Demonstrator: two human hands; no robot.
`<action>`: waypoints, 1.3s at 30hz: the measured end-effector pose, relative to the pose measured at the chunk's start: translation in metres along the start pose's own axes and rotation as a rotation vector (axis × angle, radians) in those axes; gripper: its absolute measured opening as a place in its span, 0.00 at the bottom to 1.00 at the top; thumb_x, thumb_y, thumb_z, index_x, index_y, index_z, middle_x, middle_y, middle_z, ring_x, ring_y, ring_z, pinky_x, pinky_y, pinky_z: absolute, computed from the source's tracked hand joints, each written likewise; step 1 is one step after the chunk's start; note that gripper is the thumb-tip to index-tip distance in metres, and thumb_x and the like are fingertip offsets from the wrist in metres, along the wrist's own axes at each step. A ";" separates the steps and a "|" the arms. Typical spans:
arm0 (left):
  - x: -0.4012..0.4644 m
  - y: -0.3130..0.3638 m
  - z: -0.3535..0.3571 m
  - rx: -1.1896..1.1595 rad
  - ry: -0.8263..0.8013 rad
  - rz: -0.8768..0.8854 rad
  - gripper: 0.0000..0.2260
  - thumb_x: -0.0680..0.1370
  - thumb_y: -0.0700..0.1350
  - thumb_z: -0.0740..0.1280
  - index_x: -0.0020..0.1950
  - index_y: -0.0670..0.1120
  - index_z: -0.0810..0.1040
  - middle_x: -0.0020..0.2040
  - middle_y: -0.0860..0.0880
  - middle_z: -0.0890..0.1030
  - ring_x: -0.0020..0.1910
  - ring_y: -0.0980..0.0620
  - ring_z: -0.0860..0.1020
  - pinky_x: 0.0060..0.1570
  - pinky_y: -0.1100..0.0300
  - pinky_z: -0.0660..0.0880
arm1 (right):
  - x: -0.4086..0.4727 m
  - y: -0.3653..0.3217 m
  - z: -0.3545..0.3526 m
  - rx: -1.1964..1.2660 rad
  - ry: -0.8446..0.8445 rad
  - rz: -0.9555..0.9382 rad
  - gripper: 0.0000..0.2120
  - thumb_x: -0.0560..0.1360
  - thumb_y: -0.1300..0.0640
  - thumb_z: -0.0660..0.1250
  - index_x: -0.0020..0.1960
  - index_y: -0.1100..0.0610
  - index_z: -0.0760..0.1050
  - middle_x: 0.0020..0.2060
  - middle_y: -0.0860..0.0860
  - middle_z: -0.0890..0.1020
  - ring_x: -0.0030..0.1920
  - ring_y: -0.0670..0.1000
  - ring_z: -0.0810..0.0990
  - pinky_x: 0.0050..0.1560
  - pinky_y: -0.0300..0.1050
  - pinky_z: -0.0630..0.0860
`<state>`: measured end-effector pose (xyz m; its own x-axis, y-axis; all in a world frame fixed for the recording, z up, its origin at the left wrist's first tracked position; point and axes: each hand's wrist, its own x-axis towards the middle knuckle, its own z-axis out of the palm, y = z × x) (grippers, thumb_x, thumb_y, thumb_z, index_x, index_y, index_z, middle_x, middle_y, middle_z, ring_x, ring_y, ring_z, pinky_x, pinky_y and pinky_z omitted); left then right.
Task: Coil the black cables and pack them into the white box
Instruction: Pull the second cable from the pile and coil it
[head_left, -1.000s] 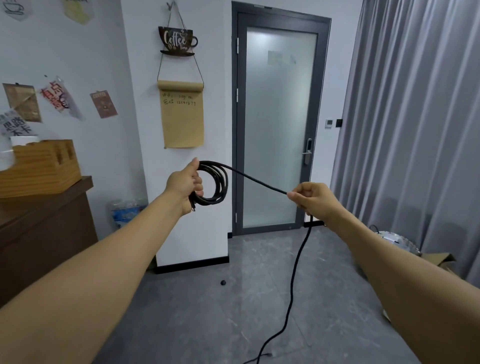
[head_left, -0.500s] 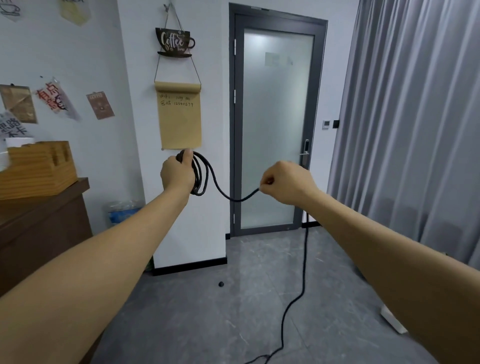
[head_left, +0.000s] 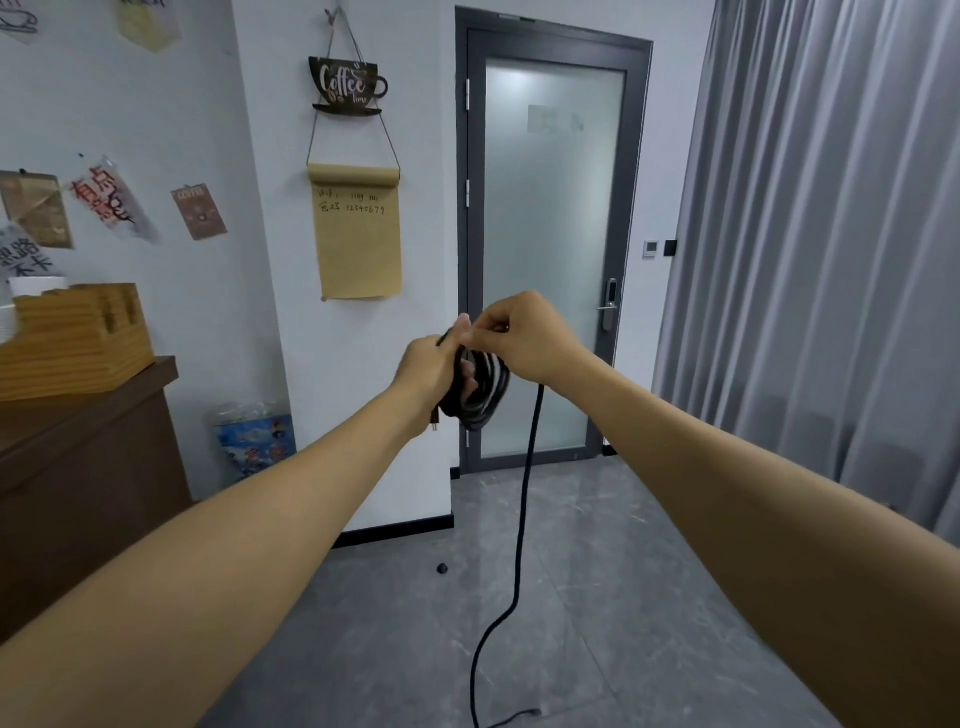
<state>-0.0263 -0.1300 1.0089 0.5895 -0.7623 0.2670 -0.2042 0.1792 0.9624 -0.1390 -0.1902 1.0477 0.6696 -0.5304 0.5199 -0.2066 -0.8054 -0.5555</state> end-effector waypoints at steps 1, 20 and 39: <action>-0.004 0.001 0.003 -0.080 -0.028 -0.025 0.19 0.80 0.56 0.59 0.36 0.45 0.71 0.24 0.50 0.73 0.26 0.50 0.72 0.31 0.59 0.71 | 0.000 0.002 0.001 0.006 0.026 0.009 0.14 0.75 0.51 0.68 0.41 0.63 0.80 0.25 0.47 0.71 0.28 0.47 0.67 0.33 0.42 0.65; -0.023 0.000 0.000 -0.067 -0.390 -0.232 0.18 0.78 0.58 0.61 0.35 0.47 0.68 0.23 0.55 0.60 0.21 0.58 0.58 0.23 0.68 0.63 | -0.008 0.031 -0.024 0.023 -0.094 0.159 0.17 0.64 0.47 0.77 0.34 0.57 0.74 0.26 0.48 0.74 0.26 0.46 0.67 0.30 0.36 0.64; 0.016 -0.005 -0.096 -0.311 0.410 -0.152 0.15 0.78 0.48 0.67 0.34 0.48 0.67 0.17 0.56 0.63 0.15 0.58 0.59 0.24 0.64 0.63 | -0.041 0.111 -0.038 0.180 0.194 0.355 0.06 0.75 0.56 0.69 0.44 0.59 0.81 0.33 0.52 0.76 0.33 0.48 0.70 0.35 0.38 0.68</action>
<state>0.0592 -0.0837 1.0127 0.8639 -0.4999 0.0616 0.1116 0.3092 0.9444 -0.2165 -0.2679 0.9899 0.4296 -0.8198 0.3787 -0.2605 -0.5140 -0.8173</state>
